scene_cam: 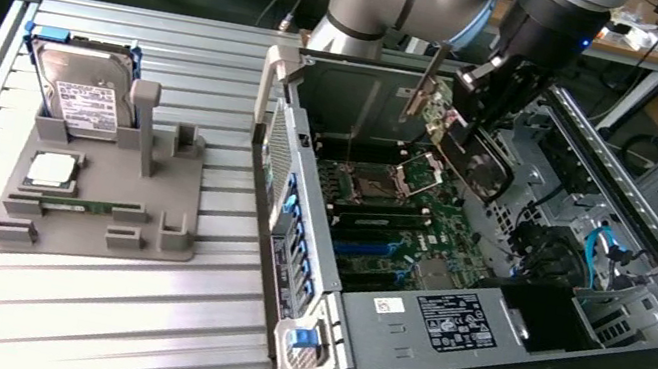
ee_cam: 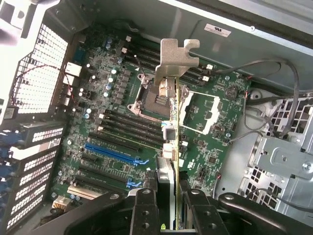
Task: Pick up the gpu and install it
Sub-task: 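Insert the gpu into the slot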
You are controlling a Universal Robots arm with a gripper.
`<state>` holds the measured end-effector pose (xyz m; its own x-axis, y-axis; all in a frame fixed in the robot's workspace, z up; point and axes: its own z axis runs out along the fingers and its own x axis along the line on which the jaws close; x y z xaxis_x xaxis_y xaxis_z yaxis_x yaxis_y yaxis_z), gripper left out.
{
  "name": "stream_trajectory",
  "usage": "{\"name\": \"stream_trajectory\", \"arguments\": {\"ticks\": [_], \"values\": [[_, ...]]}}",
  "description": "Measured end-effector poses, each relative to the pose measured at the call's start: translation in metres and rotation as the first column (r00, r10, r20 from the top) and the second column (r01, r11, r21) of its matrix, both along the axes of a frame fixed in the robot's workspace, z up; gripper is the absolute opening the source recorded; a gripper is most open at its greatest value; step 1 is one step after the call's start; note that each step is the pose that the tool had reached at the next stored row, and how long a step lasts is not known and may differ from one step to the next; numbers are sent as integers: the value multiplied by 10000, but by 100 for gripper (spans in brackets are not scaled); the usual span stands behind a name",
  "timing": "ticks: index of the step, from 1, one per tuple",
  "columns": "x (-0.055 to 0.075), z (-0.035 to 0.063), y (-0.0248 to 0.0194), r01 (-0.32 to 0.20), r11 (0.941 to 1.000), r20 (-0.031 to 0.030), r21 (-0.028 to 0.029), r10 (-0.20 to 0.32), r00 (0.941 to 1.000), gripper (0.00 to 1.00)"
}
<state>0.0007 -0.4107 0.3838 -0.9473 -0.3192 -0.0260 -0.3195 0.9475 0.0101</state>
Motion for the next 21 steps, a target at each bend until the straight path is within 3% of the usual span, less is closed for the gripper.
{"name": "stream_trajectory", "arguments": {"ticks": [21], "values": [[0, 0, 0, -897, 9960, 0, 0, 897, 9960, 27]]}}
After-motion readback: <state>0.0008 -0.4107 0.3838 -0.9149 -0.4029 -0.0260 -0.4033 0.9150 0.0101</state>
